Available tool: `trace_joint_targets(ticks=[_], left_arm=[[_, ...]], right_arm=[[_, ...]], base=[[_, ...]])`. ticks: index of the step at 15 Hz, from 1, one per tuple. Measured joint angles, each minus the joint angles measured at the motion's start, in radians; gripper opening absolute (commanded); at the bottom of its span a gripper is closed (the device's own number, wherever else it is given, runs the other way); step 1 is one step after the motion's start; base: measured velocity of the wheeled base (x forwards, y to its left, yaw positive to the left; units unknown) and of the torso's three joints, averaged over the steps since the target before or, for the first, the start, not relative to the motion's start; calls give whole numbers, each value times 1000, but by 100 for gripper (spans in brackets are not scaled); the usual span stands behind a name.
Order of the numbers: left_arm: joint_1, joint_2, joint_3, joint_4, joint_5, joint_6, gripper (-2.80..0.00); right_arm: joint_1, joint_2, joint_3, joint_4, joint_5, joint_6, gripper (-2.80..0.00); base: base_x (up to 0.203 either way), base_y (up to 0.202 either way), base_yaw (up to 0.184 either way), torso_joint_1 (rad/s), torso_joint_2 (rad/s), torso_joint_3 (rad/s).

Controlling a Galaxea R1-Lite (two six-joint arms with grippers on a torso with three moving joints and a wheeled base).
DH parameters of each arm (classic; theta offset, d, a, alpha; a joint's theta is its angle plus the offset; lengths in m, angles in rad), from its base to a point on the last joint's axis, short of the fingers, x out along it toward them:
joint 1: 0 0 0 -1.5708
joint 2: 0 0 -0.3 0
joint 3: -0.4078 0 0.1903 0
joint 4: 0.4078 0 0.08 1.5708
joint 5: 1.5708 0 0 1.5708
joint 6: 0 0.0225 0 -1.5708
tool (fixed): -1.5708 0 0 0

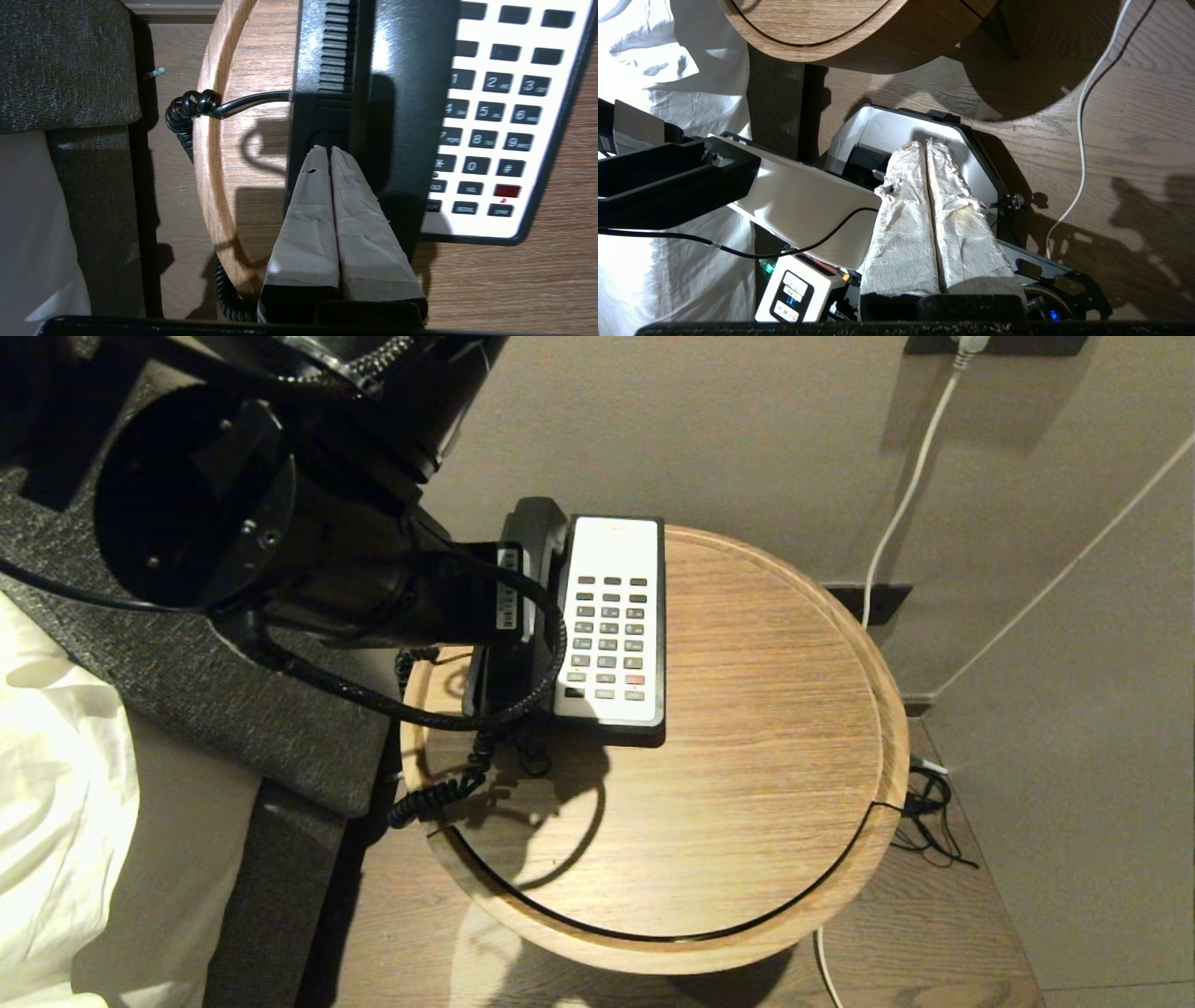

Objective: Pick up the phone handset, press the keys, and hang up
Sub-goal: Put the handset back

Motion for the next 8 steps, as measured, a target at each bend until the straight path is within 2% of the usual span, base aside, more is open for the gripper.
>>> trace_joint_targets(ticks=[8], left_arm=[[16, -14, 7, 10, 3, 5, -280]], right_arm=[[0, -7, 6, 2, -1, 0, -280]], base=[[0, 0, 0, 0, 0, 0]])
